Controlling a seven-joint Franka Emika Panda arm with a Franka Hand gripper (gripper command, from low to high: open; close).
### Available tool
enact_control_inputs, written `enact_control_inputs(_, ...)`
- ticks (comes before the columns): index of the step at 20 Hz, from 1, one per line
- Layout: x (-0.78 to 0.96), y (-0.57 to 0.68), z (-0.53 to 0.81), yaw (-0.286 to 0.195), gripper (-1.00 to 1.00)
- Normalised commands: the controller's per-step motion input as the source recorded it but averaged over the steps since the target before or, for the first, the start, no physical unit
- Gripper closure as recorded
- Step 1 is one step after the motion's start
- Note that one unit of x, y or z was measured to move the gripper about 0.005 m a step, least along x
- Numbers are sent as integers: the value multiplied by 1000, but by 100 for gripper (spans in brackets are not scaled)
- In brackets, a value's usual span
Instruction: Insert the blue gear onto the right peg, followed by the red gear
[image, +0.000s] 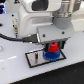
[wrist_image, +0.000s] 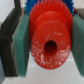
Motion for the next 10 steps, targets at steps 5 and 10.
enact_control_inputs(5,195,-86,2,0,100)
enact_control_inputs(10,125,-64,-198,0,100)
